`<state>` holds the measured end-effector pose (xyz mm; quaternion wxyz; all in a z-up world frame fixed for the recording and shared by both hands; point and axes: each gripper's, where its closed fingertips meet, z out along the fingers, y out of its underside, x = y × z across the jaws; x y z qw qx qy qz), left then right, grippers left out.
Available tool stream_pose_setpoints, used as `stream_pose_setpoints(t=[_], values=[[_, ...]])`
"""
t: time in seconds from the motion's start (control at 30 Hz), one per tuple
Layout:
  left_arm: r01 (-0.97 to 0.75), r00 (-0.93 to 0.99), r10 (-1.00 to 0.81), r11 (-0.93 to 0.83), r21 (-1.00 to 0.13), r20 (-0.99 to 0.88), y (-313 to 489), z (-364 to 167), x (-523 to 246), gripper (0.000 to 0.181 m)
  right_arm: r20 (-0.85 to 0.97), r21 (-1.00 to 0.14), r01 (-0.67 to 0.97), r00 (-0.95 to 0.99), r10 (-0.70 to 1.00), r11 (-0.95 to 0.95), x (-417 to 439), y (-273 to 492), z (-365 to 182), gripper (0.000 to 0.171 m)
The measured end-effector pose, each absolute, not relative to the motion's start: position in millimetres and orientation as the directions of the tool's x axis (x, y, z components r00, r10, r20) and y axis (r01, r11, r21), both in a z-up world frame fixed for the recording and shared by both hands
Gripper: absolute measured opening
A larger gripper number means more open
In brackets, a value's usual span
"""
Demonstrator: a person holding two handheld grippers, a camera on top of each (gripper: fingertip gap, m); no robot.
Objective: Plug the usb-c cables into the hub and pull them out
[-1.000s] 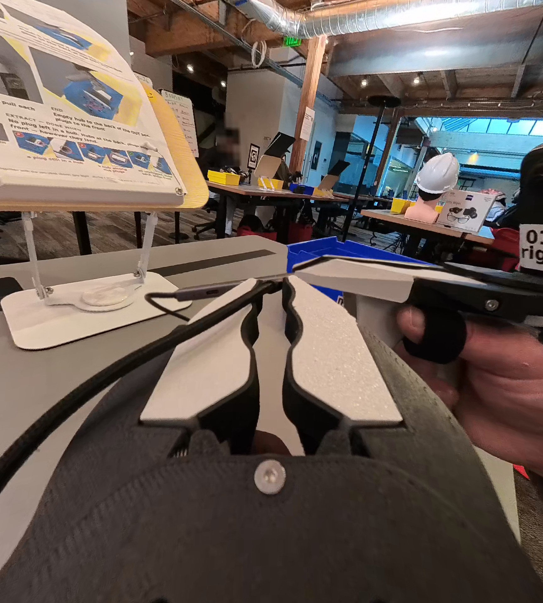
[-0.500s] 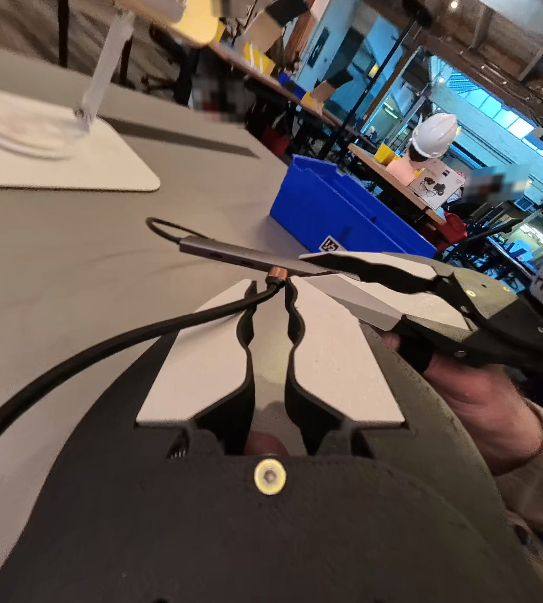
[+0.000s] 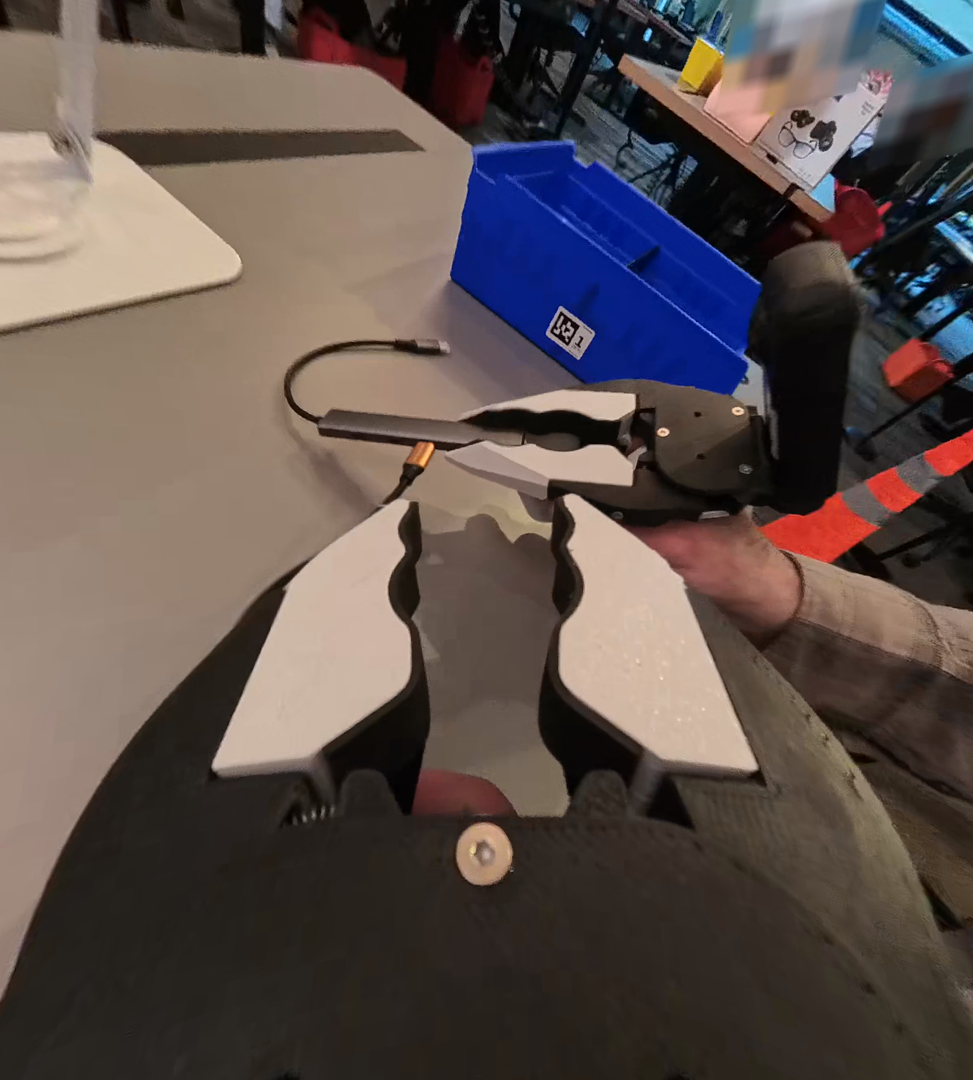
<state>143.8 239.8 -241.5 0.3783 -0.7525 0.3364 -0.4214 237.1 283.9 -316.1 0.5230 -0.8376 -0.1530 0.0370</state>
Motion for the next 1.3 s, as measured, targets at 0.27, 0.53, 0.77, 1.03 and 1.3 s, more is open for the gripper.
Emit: stream_pose_setpoints(t=[0.27, 0.53, 0.77, 1.03, 1.3], values=[[-0.228, 0.531, -0.835, -0.305, -0.925, 0.145, 257.1, -183.2, 88.7, 0.04, 0.138, -0.865, 0.264, 0.943, 0.304, -0.427, 234.8, 283.8, -323.3, 0.021], [-0.369, 0.614, -0.785, -0.186, -0.911, -0.088, 278.7, -134.9, 22.4, 0.04, 0.162, -0.784, 0.348, 0.914, 0.371, -0.514, 230.4, 276.7, -343.4, 0.021], [-0.549, 0.669, -0.692, -0.212, -0.808, -0.273, 292.9, -130.8, -72.7, 0.041, 0.188, -0.752, 0.395, 0.896, 0.402, -0.528, 227.1, 273.7, -349.6, 0.021], [-0.687, 0.68, -0.614, -0.34, -0.643, -0.402, 298.8, -182.1, -179.7, 0.041, 0.197, -0.74, 0.413, 0.888, 0.416, -0.531, 224.7, 271.0, -352.0, 0.021], [-0.887, 0.459, -0.756, -0.364, -0.283, -0.466, 282.2, -267.2, -235.1, 0.035, 0.201, -0.738, 0.42, 0.884, 0.421, -0.529, 224.1, 269.9, -352.6, 0.021]])
